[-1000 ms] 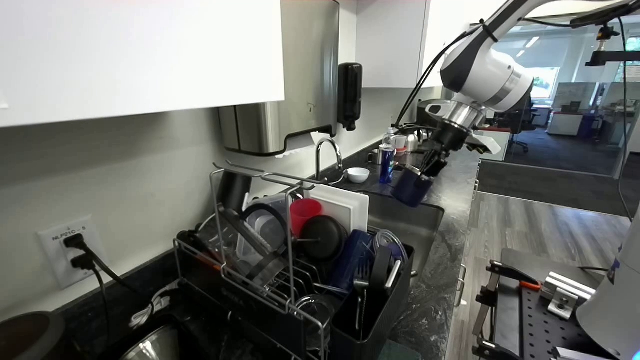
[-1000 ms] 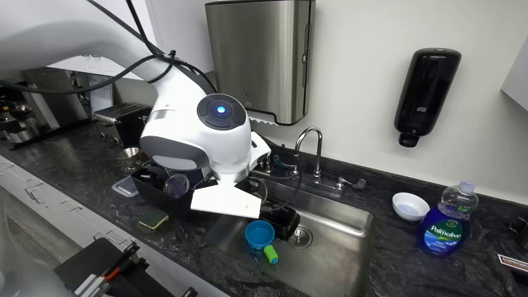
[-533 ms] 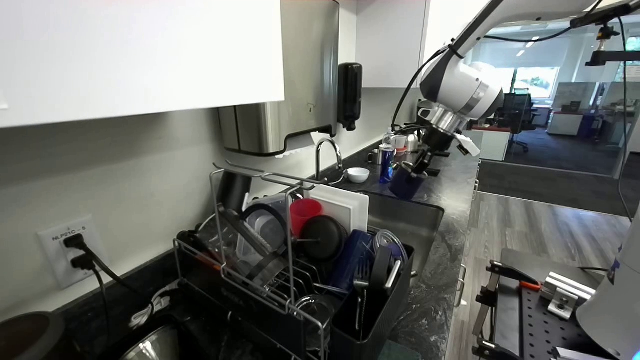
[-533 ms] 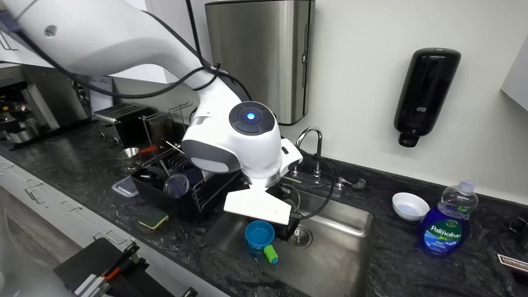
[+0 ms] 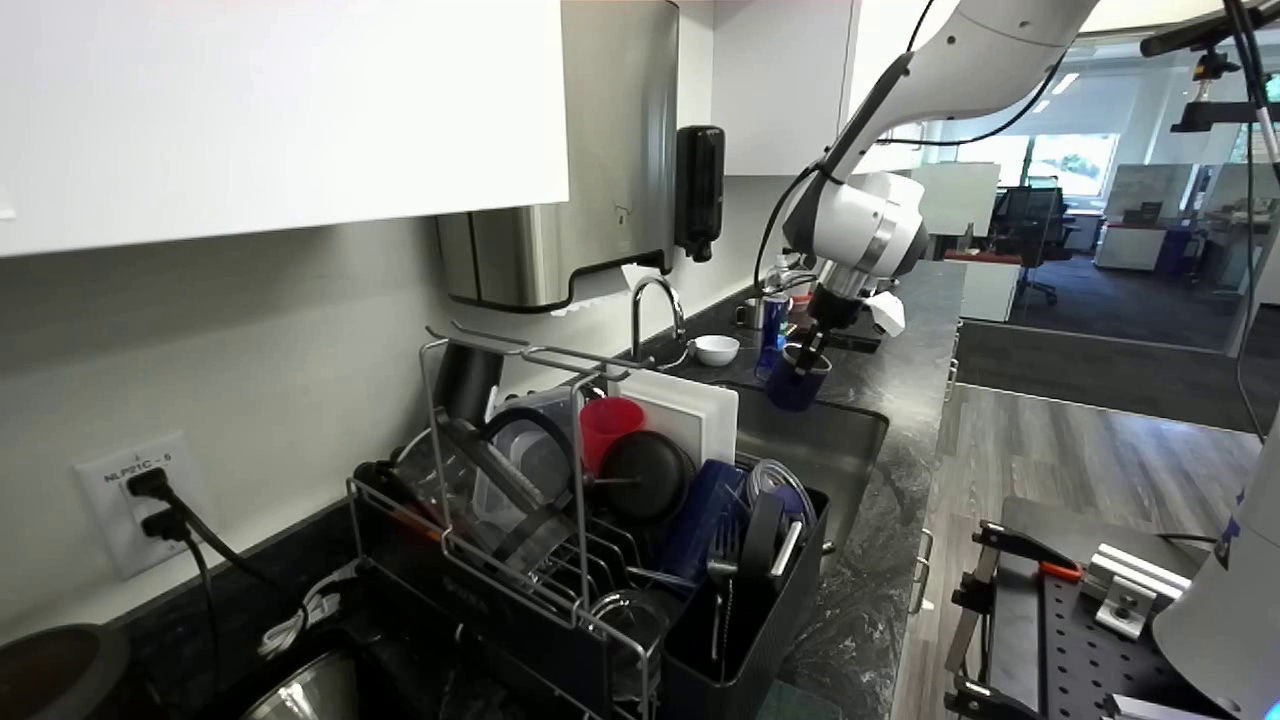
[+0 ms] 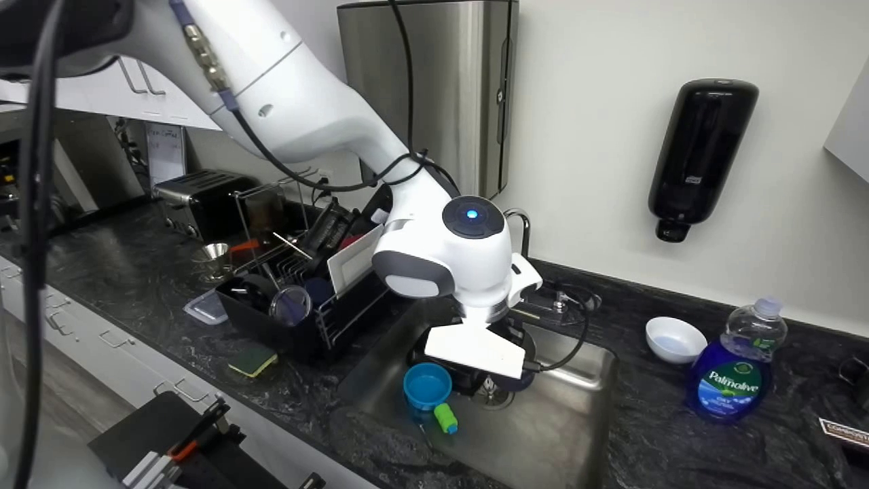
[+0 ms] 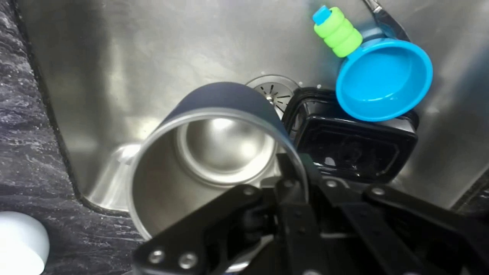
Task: Remove the dark blue thermos from the dish rack and place it inside the sink
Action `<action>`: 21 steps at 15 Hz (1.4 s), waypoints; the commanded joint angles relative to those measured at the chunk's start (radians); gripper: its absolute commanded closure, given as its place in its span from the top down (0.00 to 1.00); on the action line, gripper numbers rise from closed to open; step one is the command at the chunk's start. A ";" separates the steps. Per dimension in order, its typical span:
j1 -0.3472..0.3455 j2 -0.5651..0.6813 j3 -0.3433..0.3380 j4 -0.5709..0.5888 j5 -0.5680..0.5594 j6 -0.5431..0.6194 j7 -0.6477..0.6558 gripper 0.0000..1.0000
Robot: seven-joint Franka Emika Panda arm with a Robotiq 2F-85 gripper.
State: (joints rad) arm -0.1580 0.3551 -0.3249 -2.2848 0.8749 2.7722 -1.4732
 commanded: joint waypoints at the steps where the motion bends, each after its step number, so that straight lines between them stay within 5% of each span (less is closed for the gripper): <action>1: 0.006 0.109 -0.006 0.082 -0.008 0.038 0.044 0.02; 21: 0.030 0.402 -0.024 0.225 -0.008 0.063 0.109 0.02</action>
State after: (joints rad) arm -0.1441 0.7284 -0.3457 -2.0916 0.8724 2.8321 -1.3948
